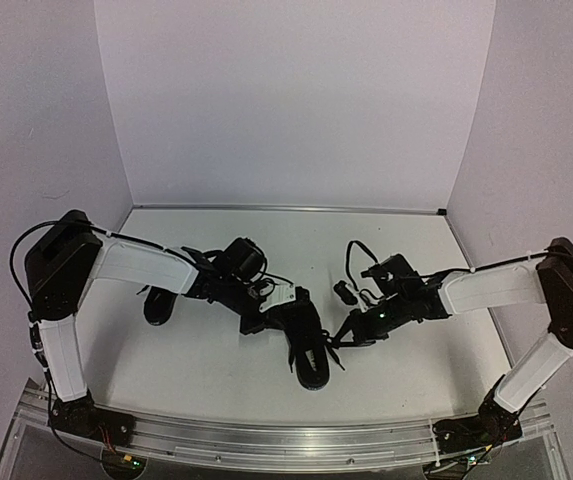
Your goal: Tie the shoes
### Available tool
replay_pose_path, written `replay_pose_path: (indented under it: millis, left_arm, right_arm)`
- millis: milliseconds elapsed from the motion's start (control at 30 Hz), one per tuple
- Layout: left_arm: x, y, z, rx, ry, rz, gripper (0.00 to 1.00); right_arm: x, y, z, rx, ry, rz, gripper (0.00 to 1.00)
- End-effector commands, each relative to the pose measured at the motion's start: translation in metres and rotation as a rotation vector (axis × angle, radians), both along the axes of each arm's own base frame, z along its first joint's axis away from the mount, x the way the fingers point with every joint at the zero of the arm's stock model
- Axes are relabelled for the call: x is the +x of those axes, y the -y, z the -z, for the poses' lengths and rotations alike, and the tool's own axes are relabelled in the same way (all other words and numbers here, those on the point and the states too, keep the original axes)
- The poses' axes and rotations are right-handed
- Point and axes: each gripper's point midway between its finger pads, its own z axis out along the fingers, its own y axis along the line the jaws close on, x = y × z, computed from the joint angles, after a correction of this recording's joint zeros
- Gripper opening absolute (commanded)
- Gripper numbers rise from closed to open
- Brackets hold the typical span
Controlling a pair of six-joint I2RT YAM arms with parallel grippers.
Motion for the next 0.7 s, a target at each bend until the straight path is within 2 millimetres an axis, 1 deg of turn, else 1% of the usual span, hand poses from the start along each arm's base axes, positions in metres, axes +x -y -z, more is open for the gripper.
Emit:
replay_pose_path:
  millis: [0,367,667]
  left_arm:
    - [0.003,-0.012,-0.017,-0.003,0.038,-0.062,0.0]
    - [0.016,-0.032,-0.012,0.031,0.063,-0.153,0.0]
    - [0.019,-0.037,-0.006,0.045,0.066,-0.165,0.0]
  right_arm:
    - [0.003,0.004,-0.008,-0.017,0.039,0.02,0.0]
    - [-0.006,0.018,0.003,-0.061,0.023,0.034,0.0]
    - [-0.011,0.023,0.012,-0.088,0.006,0.03,0.0]
